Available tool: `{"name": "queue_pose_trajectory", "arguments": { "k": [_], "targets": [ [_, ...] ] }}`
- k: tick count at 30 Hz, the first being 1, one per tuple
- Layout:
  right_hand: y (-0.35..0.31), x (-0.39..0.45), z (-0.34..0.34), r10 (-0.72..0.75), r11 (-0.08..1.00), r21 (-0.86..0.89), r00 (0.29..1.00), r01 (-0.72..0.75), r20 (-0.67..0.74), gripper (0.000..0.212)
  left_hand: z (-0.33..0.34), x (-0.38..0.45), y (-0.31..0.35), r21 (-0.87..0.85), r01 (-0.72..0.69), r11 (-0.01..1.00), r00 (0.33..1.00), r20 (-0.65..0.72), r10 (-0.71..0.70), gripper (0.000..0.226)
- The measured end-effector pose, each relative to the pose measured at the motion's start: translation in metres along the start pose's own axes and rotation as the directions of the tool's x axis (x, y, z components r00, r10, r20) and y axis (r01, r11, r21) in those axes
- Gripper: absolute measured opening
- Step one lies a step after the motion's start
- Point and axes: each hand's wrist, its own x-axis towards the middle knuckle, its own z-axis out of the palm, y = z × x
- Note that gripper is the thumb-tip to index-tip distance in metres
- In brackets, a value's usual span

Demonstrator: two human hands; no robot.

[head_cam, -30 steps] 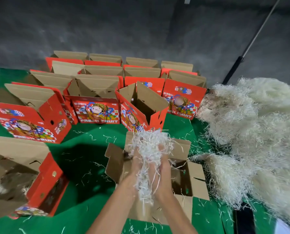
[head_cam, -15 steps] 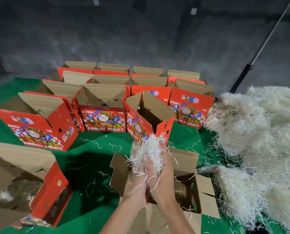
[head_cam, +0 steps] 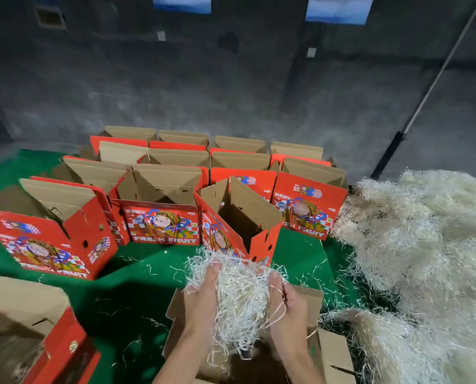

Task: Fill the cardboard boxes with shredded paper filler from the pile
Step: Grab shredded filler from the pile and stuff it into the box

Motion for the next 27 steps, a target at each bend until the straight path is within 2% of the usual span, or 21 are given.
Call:
{"name": "queue_pose_trajectory", "arguments": {
  "k": [1, 3, 5, 6, 7, 9, 10, 11, 12, 14, 15, 16, 18, 20, 22, 24, 26, 27],
  "targets": [
    [-0.003, -0.002, 0.004, -0.026, 1.000, -0.005, 0.999, 0.026, -0.023, 0.033, 0.007, 0.005, -0.003, 0.004, -0.012, 1.000, 0.998, 0.063, 0.011, 0.029],
    [-0.001, -0.006, 0.018, -0.019, 1.000, -0.020, 0.998, 0.018, -0.056, 0.026, 0.022, 0.000, -0.021, 0.063, -0.010, 0.998, 0.991, 0.137, 0.001, 0.020],
    [0.000, -0.009, 0.019, -0.016, 0.997, -0.077, 0.997, 0.010, -0.079, 0.031, 0.028, -0.011, -0.035, 0.187, -0.024, 0.982, 0.992, 0.127, 0.000, 0.025],
    [-0.004, -0.008, 0.012, -0.022, 0.997, -0.074, 0.997, 0.016, -0.079, 0.036, 0.025, -0.012, -0.033, 0.264, -0.012, 0.964, 0.993, 0.115, -0.019, 0.040],
    [-0.003, -0.005, 0.002, -0.005, 1.000, 0.004, 0.997, 0.005, -0.079, 0.044, 0.019, -0.006, -0.031, 0.273, -0.004, 0.962, 0.997, 0.072, -0.016, 0.066],
    [-0.003, 0.008, -0.021, 0.017, 0.999, 0.051, 0.992, -0.011, -0.122, 0.048, 0.010, 0.008, -0.014, 0.140, 0.019, 0.990, 0.998, -0.059, -0.011, 0.106],
    [-0.002, 0.013, -0.027, -0.001, 0.999, 0.042, 0.985, 0.008, -0.174, 0.046, 0.008, 0.012, -0.004, 0.079, 0.030, 0.996, 0.994, -0.111, -0.021, 0.112],
    [-0.002, 0.015, -0.027, -0.005, 0.998, 0.058, 0.977, 0.017, -0.213, 0.044, 0.010, 0.017, 0.000, 0.039, 0.030, 0.999, 0.992, -0.125, -0.025, 0.104],
    [-0.001, 0.015, -0.020, 0.020, 0.998, 0.062, 0.971, -0.005, -0.239, 0.039, 0.016, 0.009, 0.002, 0.023, 0.059, 0.998, 0.996, -0.071, -0.058, 0.088],
    [0.004, 0.010, 0.003, 0.112, 0.979, 0.189, 0.973, -0.074, -0.204, 0.019, 0.035, -0.003, -0.020, 0.052, 0.117, 0.992, 0.990, 0.068, -0.121, 0.064],
    [0.005, 0.005, 0.011, 0.148, 0.962, 0.253, 0.976, -0.104, -0.162, 0.017, 0.040, -0.006, -0.034, 0.099, 0.119, 0.988, 0.985, 0.113, -0.130, 0.052],
    [0.004, 0.001, 0.012, 0.139, 0.965, 0.239, 0.984, -0.109, -0.108, 0.022, 0.037, -0.011, -0.035, 0.134, 0.105, 0.985, 0.982, 0.139, -0.124, 0.042],
    [0.004, 0.002, -0.011, 0.127, 0.981, 0.156, 0.987, -0.111, -0.095, 0.031, 0.020, 0.003, -0.026, 0.109, 0.046, 0.993, 0.995, 0.080, -0.055, 0.033],
    [0.004, 0.010, -0.043, 0.084, 0.989, 0.135, 0.978, -0.058, -0.191, 0.028, -0.003, 0.018, -0.009, 0.062, -0.006, 0.998, 0.993, 0.119, -0.001, 0.039],
    [0.004, 0.011, -0.054, 0.047, 0.993, 0.118, 0.966, -0.017, -0.253, 0.035, -0.006, 0.022, -0.003, 0.063, -0.002, 0.998, 0.995, 0.098, -0.005, 0.040],
    [0.003, 0.000, -0.034, 0.137, 0.962, 0.261, 0.966, -0.077, -0.218, 0.028, 0.007, 0.005, -0.017, 0.136, 0.079, 0.988, 0.995, 0.046, -0.086, 0.036],
    [0.004, -0.013, -0.006, 0.208, 0.951, 0.258, 0.968, -0.168, -0.138, 0.019, 0.021, -0.019, -0.038, 0.258, 0.179, 0.949, 0.970, 0.113, -0.214, 0.028],
    [0.005, -0.017, 0.002, 0.204, 0.958, 0.229, 0.972, -0.173, -0.120, 0.025, 0.025, -0.033, -0.044, 0.359, 0.213, 0.909, 0.942, 0.172, -0.288, 0.030]
  ]
}}
